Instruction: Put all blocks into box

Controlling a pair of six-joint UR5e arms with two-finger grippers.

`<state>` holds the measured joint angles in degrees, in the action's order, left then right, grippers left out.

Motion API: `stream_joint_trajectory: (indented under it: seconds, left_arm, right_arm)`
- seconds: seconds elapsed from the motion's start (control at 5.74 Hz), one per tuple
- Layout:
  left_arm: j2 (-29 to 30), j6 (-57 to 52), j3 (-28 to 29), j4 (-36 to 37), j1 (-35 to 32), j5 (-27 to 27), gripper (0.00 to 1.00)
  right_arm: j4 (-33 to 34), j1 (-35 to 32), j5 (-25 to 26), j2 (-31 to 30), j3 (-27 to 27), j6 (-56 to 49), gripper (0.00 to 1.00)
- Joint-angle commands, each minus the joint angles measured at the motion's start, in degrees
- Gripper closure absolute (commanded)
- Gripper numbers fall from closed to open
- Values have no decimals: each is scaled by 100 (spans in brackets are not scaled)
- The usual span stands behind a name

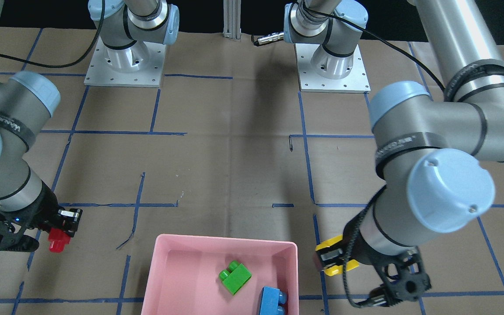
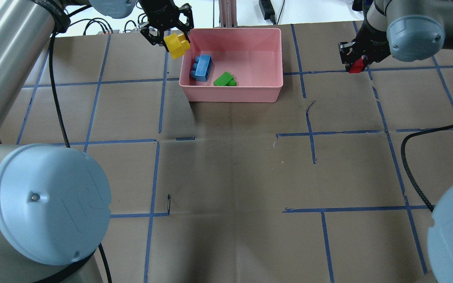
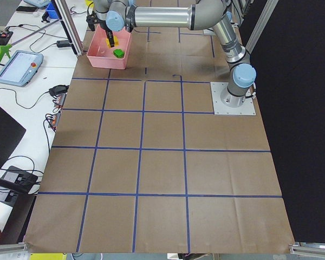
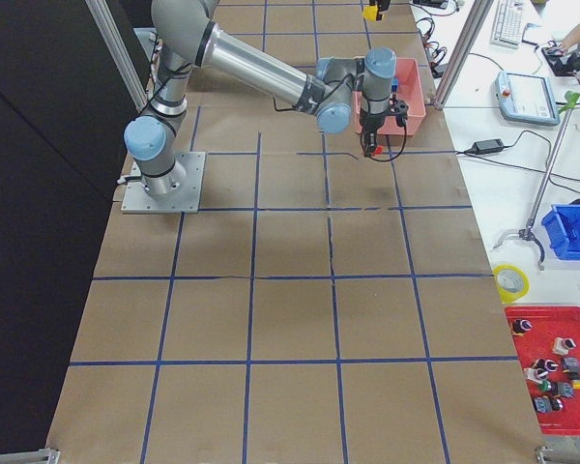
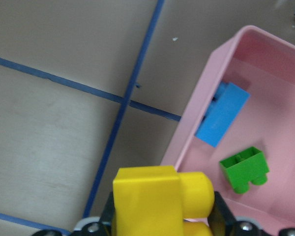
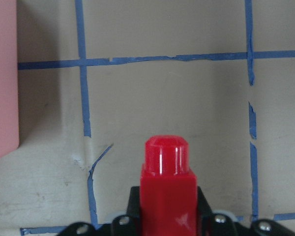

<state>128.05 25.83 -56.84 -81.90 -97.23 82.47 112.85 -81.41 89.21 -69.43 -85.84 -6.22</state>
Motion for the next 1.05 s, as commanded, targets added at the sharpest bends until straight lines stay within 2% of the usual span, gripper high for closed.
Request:
stream_joint_trajectory:
  seconds: [0.0, 0.17, 0.35, 0.52, 0.7, 0.87]
  left_arm:
    - [376, 141, -2, 576, -313, -21, 80]
    - [404, 72, -37, 953, -314, 23, 67]
    - [614, 1, -11, 1688, -279, 23, 45]
    - [816, 1, 7, 2252, -279, 284, 2]
    - [687, -8, -2, 2092, -279, 348, 1]
    - [468, -43, -11, 1777, -157, 348, 0]
  right_arm:
    - [-105, -32, -1168, -27, 364, 77, 93]
    - [-166, -41, -1273, 26, 453, 77, 93]
    - [-184, -76, -1309, 87, 480, 86, 92]
    - [-141, -250, -1536, 244, 663, 86, 89]
    - [-140, -470, -1747, 507, 987, 121, 90]
    - [-140, -698, -1749, 649, 1121, 391, 90]
